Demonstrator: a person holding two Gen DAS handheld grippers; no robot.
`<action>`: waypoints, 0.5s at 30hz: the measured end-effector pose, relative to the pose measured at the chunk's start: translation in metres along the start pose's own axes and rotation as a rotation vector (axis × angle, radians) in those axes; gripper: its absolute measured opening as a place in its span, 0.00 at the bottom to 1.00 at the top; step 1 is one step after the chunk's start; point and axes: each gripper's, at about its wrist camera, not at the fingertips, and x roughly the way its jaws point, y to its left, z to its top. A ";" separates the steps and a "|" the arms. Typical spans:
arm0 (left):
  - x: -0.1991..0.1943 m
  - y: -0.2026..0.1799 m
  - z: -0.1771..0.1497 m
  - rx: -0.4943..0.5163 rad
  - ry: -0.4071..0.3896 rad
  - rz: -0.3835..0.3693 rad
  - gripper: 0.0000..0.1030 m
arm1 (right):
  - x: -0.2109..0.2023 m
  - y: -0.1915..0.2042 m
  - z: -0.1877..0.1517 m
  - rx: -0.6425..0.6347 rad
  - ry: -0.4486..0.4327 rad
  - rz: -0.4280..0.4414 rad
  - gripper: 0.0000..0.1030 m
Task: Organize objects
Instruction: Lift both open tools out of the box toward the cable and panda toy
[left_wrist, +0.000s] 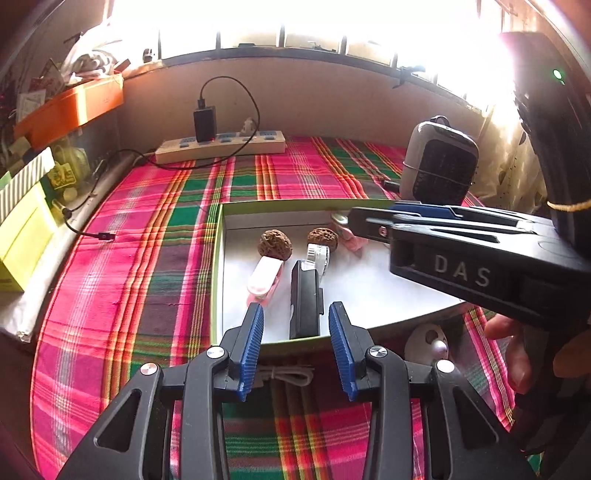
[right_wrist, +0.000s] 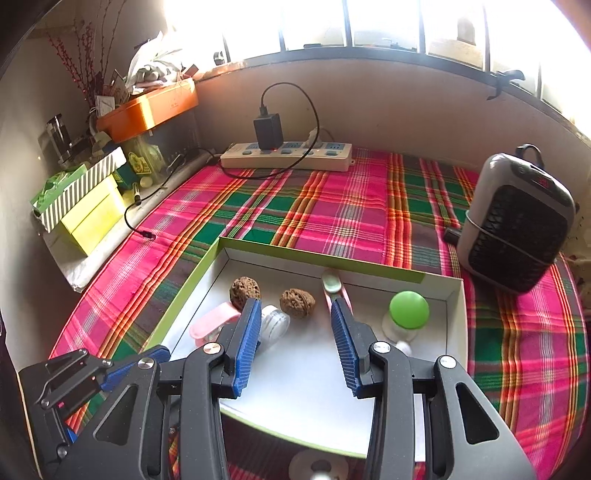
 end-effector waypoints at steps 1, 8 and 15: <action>-0.003 0.001 -0.001 -0.002 -0.002 0.003 0.34 | -0.004 0.000 -0.003 0.006 -0.005 -0.003 0.39; -0.018 0.007 -0.011 -0.013 -0.011 0.022 0.34 | -0.028 -0.006 -0.019 0.034 -0.031 -0.039 0.39; -0.029 0.025 -0.019 -0.057 -0.029 0.024 0.34 | -0.042 -0.012 -0.039 0.046 -0.035 -0.080 0.39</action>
